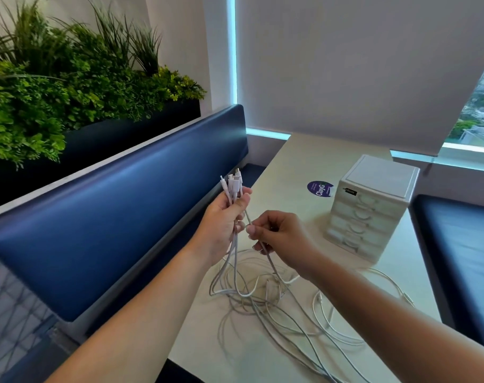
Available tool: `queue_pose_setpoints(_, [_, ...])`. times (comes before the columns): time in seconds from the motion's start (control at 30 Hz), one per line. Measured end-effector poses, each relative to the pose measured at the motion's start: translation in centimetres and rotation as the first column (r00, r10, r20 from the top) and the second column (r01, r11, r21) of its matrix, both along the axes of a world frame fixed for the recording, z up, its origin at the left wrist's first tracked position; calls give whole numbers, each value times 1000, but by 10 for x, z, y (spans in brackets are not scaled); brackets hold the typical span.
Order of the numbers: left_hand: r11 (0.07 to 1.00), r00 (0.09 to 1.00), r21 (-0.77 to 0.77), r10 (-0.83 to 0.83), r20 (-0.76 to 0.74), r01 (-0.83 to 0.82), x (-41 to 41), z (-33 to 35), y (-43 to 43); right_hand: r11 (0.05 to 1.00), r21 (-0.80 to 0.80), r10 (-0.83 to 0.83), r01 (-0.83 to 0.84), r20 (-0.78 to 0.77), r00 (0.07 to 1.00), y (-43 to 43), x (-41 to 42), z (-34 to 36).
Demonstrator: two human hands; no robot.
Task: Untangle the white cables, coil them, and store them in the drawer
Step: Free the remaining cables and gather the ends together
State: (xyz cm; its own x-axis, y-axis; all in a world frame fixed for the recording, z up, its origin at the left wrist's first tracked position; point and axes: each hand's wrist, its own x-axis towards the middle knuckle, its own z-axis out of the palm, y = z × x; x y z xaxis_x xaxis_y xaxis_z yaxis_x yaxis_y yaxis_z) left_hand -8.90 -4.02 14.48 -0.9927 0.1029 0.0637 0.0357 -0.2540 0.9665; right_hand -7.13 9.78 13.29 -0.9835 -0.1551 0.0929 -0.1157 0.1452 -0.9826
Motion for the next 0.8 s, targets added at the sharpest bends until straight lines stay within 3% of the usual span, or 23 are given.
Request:
queue_pose_setpoints(0.2, [997,998,41,-64,28,63,1,-1,2,999,-19,37,-36,72,997,0,0,2])
queue_pose_setpoints(0.37, [974,997,215,-81,8,77,0,6,4,995,93,20,-27,70,997,-2,-3,-4])
queue_pose_setpoints(0.47, [974,998,219,-65,15,61,2,13,7,990,144,-10,7,17,1000,-6,-5,-13])
queue_pose_setpoints(0.6, [983,999,183,0,33,-6,4,15,13,992,128,21,-21,1,1000,-15,-4,-25])
queue_pose_setpoints(0.8, [971,984,171,174,-40,-165,10,12,22,959,279,75,-41,-112,991,-16,0,-30])
